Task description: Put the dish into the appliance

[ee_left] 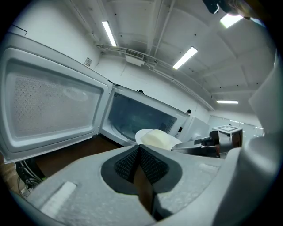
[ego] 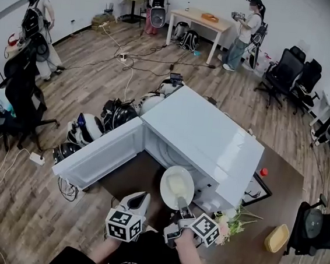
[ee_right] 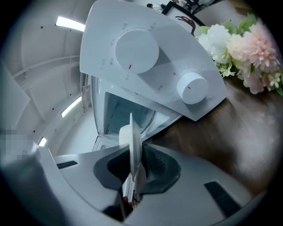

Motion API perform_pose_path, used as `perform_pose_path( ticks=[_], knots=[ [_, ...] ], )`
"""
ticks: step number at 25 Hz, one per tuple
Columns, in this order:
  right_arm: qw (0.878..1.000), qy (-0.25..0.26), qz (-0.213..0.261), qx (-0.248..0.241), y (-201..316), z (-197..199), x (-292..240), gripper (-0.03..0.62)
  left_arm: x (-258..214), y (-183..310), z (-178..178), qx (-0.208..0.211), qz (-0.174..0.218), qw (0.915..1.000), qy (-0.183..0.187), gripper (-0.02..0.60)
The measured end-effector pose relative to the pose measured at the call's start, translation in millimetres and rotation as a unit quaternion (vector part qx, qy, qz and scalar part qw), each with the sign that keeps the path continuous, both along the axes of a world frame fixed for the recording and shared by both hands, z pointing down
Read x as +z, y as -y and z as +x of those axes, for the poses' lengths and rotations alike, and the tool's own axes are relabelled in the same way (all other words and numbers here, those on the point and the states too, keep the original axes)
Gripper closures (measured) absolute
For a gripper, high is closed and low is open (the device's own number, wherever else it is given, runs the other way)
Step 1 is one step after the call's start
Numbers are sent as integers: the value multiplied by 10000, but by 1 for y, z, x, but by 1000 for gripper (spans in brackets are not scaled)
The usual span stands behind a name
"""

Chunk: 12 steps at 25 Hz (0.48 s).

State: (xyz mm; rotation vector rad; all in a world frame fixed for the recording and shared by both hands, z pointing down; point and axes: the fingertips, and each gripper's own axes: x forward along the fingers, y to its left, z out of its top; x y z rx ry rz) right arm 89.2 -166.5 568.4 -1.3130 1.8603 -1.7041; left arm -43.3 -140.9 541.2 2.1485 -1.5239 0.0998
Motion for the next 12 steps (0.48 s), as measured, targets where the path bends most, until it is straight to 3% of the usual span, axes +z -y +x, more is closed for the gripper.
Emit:
perform_pose_path(
  ticks=[12],
  knots=[
    [9960, 255, -296, 801, 45, -15, 23, 546, 4, 35, -15, 269, -130, 9995, 33, 572]
  ],
)
